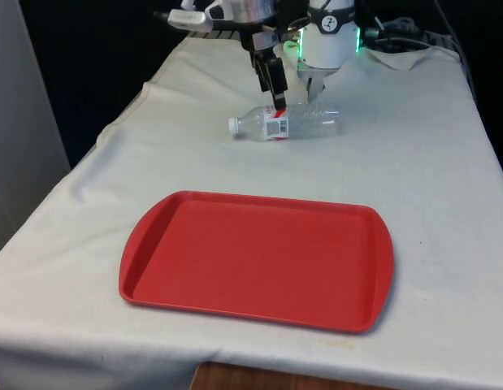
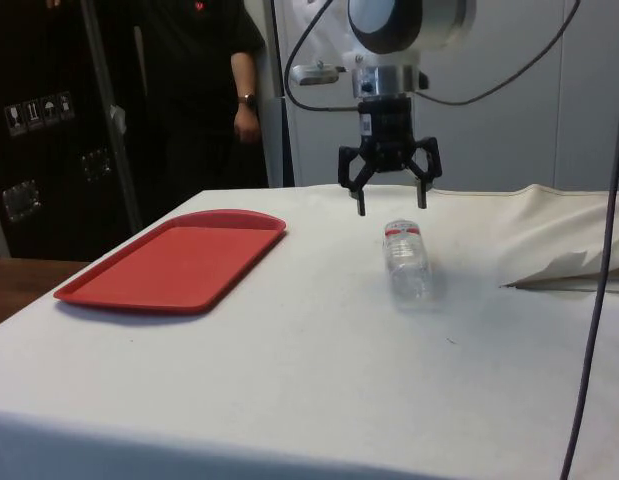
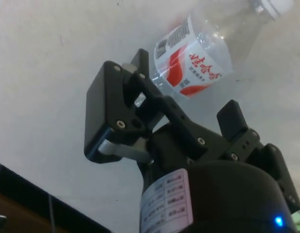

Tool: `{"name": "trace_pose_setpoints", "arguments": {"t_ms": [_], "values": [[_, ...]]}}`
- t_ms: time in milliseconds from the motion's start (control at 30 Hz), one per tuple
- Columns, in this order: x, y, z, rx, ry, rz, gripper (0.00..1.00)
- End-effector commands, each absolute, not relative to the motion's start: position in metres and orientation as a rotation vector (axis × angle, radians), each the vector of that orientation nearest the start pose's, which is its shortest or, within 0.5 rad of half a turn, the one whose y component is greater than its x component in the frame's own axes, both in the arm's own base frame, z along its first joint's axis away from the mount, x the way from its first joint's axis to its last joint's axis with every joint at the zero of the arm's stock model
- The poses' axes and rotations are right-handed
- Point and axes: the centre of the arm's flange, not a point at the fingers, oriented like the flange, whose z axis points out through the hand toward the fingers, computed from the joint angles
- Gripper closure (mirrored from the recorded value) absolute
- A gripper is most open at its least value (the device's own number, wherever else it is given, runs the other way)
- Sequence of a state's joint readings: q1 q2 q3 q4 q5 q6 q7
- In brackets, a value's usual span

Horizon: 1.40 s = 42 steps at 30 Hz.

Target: Place the bottle upright on the tray.

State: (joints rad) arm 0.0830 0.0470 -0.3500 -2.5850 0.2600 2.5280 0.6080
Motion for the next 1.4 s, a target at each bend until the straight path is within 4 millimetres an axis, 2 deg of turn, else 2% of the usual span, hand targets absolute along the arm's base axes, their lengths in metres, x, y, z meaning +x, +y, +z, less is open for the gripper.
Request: {"name": "trace_pose_setpoints", "arguments": {"t_ms": [0, 367, 767, 1367], "values": [[0.416, -0.12, 0.237, -2.569, 1.576, 0.191, 0.0], [0.413, -0.135, 0.235, -2.51, 1.571, 0.251, 0.0], [0.411, -0.142, 0.226, -2.453, 1.567, 0.328, 0.0], [0.418, -0.157, 0.217, -2.387, 1.584, 0.403, 0.0]]}}
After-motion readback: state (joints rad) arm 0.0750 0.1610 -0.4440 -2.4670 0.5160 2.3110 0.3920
